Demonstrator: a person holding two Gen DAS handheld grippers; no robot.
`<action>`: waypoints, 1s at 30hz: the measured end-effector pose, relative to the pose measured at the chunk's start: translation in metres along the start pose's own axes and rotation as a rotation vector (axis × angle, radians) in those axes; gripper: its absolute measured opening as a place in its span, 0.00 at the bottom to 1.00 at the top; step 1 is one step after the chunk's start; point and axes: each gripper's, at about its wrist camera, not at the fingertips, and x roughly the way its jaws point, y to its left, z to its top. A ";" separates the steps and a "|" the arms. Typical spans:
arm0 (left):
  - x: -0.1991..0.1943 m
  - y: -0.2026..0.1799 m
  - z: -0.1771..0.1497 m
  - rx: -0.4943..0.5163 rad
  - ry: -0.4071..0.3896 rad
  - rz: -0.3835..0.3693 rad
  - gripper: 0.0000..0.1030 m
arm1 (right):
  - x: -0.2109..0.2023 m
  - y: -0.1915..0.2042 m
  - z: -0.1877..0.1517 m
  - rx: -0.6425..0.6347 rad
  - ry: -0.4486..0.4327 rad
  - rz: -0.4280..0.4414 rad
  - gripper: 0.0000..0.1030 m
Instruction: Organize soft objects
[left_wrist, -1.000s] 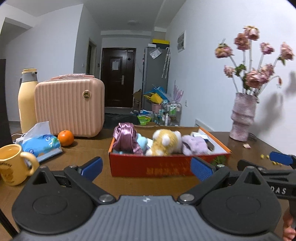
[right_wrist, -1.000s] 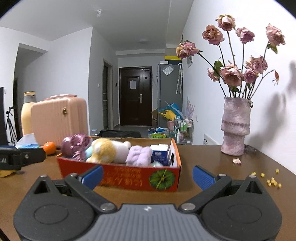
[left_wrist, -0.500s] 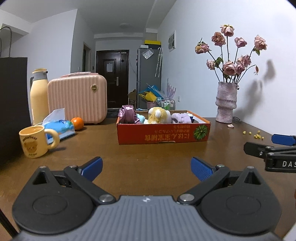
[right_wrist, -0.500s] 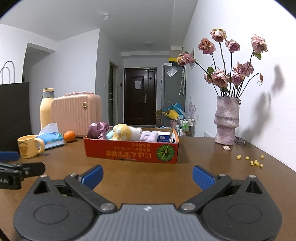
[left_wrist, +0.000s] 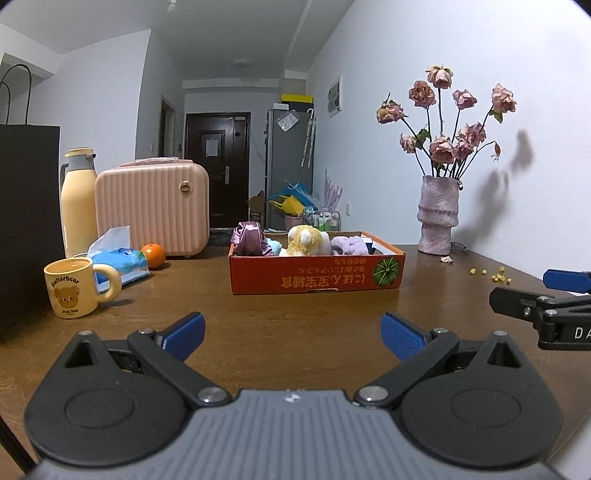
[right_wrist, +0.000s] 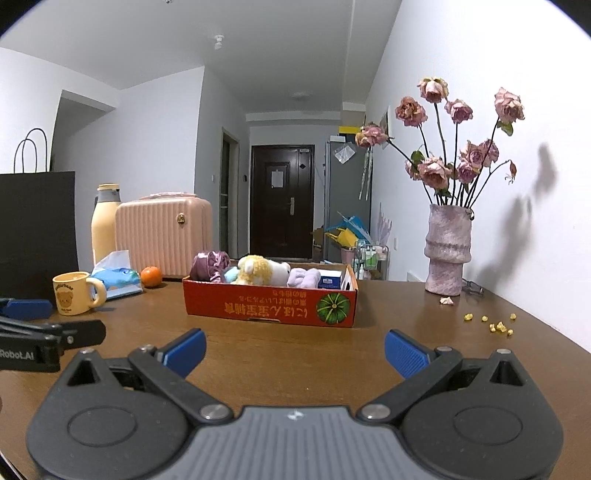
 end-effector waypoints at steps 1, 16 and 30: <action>-0.001 0.000 0.000 0.000 -0.004 0.001 1.00 | -0.001 0.000 0.000 -0.001 -0.002 0.000 1.00; -0.005 -0.001 0.002 0.002 -0.015 0.002 1.00 | -0.003 0.000 0.003 0.002 -0.008 0.000 1.00; -0.005 -0.002 0.002 0.005 -0.018 0.001 1.00 | -0.004 0.000 0.003 0.000 -0.016 0.002 1.00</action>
